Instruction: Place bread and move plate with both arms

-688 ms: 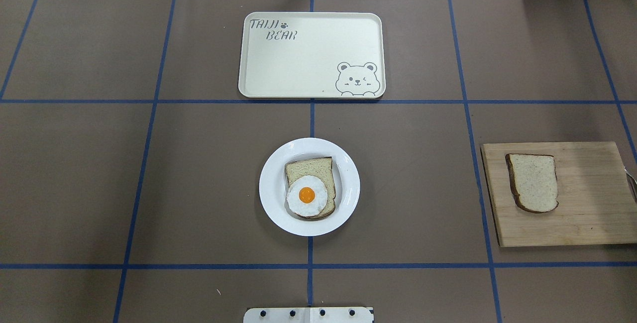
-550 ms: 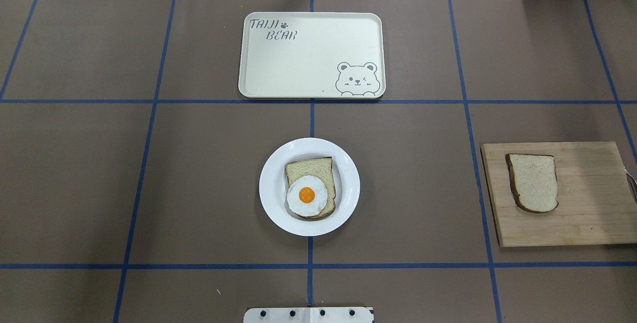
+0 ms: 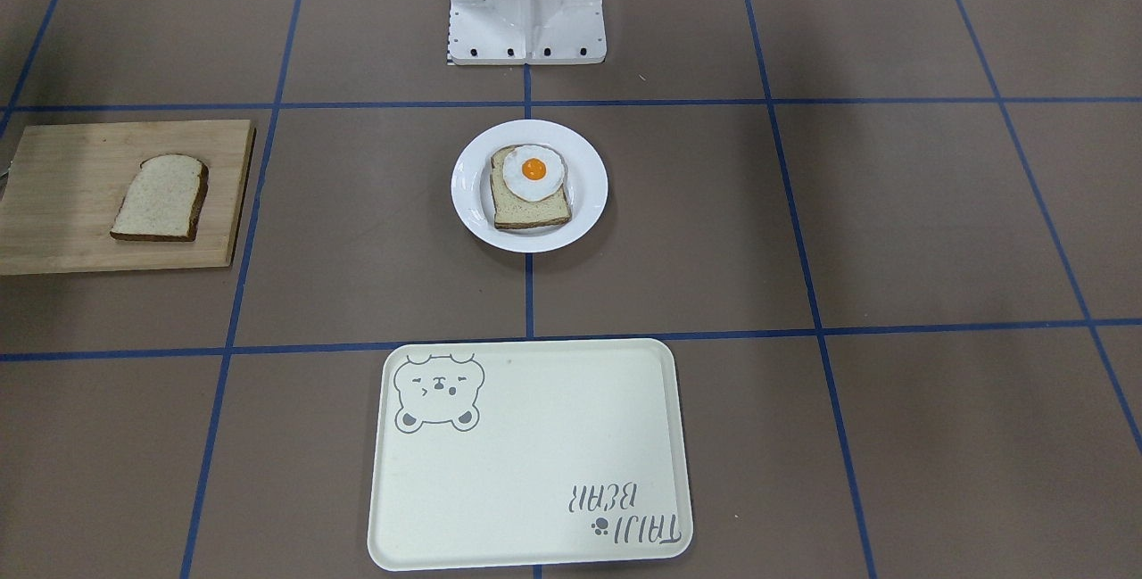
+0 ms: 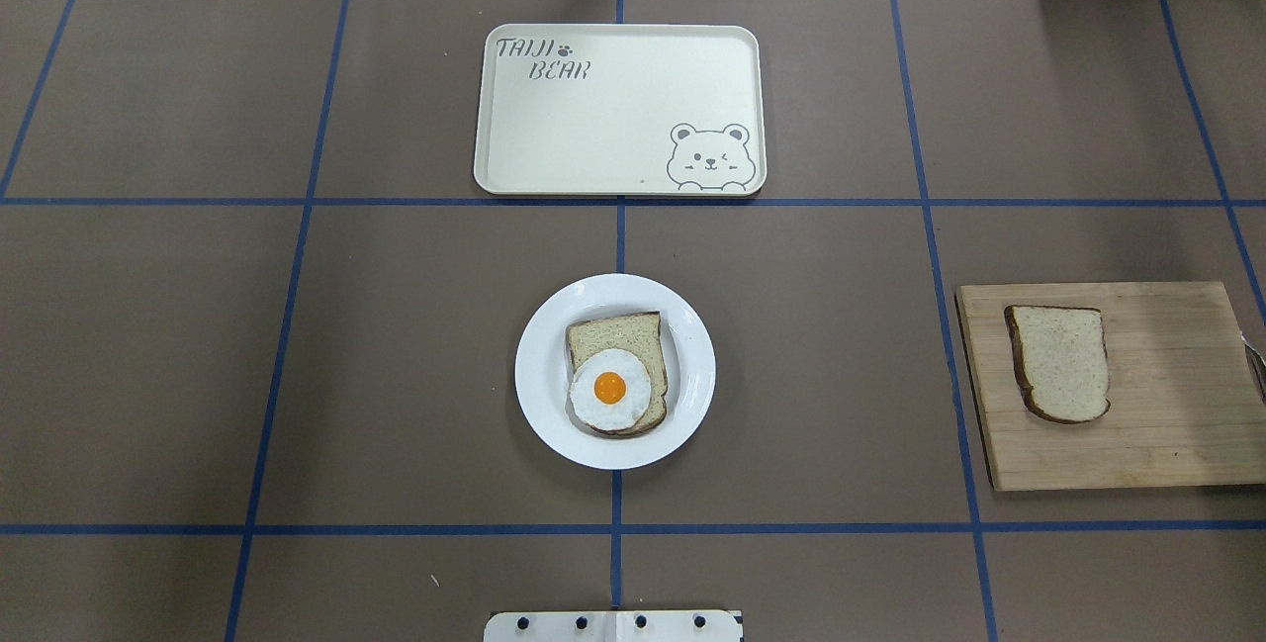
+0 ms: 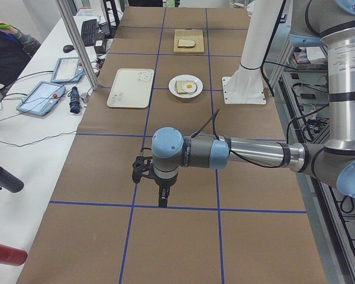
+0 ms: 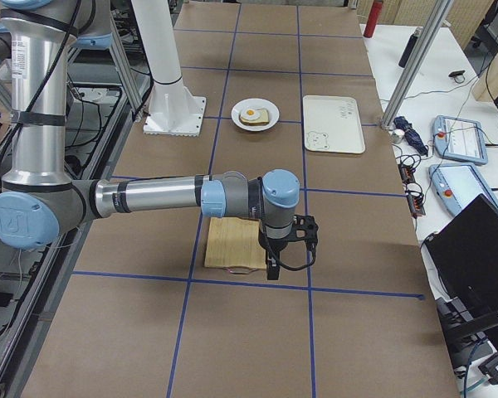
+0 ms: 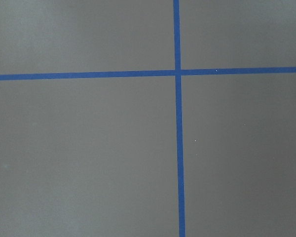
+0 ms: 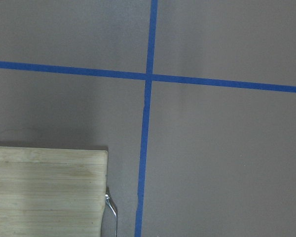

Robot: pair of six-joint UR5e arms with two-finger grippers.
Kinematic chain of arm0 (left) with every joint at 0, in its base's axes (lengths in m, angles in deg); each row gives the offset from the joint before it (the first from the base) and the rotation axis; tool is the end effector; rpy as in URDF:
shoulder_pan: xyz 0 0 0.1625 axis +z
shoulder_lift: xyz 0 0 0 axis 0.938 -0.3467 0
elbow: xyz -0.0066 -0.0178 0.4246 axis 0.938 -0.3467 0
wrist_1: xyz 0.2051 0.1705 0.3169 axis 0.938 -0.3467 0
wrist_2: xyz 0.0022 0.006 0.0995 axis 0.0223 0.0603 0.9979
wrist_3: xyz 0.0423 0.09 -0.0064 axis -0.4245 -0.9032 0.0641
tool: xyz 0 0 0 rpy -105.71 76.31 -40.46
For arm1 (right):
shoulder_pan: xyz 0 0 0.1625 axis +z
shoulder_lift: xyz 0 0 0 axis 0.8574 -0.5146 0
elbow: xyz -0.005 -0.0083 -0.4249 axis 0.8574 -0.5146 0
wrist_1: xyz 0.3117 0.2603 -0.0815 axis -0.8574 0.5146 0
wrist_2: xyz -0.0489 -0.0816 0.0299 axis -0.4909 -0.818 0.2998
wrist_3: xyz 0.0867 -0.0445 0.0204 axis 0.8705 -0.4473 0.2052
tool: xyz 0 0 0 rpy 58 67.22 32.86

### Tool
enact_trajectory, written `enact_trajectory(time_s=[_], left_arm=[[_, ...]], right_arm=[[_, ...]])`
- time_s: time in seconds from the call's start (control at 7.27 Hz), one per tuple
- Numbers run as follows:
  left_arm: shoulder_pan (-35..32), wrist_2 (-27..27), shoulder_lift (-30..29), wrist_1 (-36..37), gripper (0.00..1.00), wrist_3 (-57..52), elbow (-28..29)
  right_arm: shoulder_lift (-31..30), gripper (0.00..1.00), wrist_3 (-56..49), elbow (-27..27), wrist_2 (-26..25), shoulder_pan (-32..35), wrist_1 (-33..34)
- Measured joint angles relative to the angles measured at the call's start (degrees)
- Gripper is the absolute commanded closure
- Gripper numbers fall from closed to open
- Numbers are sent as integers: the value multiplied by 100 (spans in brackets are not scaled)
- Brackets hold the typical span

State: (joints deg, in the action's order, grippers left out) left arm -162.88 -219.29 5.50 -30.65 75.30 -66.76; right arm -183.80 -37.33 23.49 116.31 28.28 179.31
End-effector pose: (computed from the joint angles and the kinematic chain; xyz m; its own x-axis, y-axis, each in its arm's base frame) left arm -0.0877 -0.4314 0.5946 0.7213 0.0597 -0.6900 0.0321 0.9923 0.1195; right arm 0.0497 -0.4572 0.6058 0.7778 -0.0667 0.6249 0.0453 0.9977 0.0500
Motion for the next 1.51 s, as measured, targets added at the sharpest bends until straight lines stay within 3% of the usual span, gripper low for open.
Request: enact_trajectory(time_s=[0.28,0.69,0.96,1.24,1.51], left_arm=[[0,10,-187,-547,1,23,22],[-2,-115,-618,-1697,1,63,587],[-6,-253,-655,-1839,1,60,593],[-3,-287,-658,-2001,1,65,589],[-4,-293,-651,-2056,1,67,590]], right_arm=[[276,0,13,143,6,2,-5],[531,0,-4,143,121,-8,-126],[527,0,311,79,645,-182,-560],[443,0,1996,82,870,-860,-1477],[44,0,4132,69,491,-1808,-3295]])
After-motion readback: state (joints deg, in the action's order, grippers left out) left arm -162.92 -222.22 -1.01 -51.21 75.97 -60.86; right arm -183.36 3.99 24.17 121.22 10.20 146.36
